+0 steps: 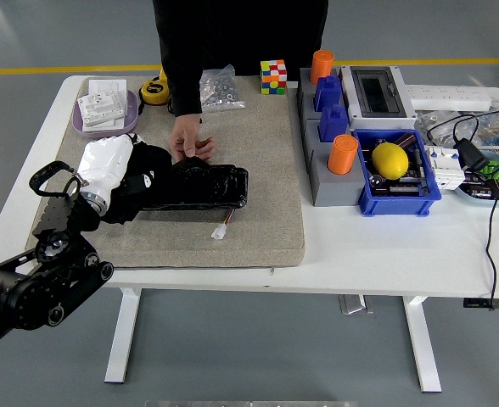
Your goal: Pick the rag up,wipe the panel,place it on the desk
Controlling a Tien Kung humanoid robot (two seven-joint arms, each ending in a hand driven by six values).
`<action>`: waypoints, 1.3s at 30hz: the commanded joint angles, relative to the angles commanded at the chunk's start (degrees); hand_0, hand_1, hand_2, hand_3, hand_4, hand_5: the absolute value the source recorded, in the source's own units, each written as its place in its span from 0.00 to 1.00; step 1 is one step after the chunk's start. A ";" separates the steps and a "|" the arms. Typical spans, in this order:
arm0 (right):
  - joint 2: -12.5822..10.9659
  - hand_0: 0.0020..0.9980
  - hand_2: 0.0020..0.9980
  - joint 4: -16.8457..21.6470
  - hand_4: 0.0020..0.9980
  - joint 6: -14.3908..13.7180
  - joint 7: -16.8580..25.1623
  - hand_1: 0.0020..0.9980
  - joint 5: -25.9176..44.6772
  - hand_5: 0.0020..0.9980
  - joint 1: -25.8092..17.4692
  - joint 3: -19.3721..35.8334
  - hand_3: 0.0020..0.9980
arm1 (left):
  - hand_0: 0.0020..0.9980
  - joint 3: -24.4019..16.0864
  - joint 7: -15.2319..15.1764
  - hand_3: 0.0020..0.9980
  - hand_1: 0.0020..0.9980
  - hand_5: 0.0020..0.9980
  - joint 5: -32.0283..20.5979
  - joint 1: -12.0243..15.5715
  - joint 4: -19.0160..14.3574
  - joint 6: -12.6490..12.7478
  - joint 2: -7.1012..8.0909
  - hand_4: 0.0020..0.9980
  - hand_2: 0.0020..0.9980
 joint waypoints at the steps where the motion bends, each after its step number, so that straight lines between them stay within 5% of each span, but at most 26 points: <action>1: -0.02 0.70 0.64 -0.02 1.00 0.01 0.00 0.45 0.04 0.70 0.02 -0.03 0.62 | 0.22 0.35 0.03 0.32 0.12 0.00 -0.16 -0.13 0.03 -0.03 -0.36 0.00 0.44; 16: -0.34 0.70 0.64 -0.08 1.00 0.22 -0.07 0.45 0.08 0.70 0.29 -0.37 0.62 | 0.23 7.53 0.43 0.32 0.12 0.00 -2.09 -3.61 -0.89 -0.21 -4.08 0.00 0.44; 39: -0.51 0.69 0.64 -0.30 1.00 0.49 0.03 0.45 0.34 0.70 0.56 -0.96 0.62 | 0.24 15.91 1.18 0.32 0.12 0.00 -3.60 -6.23 -3.51 -0.65 -7.35 0.01 0.44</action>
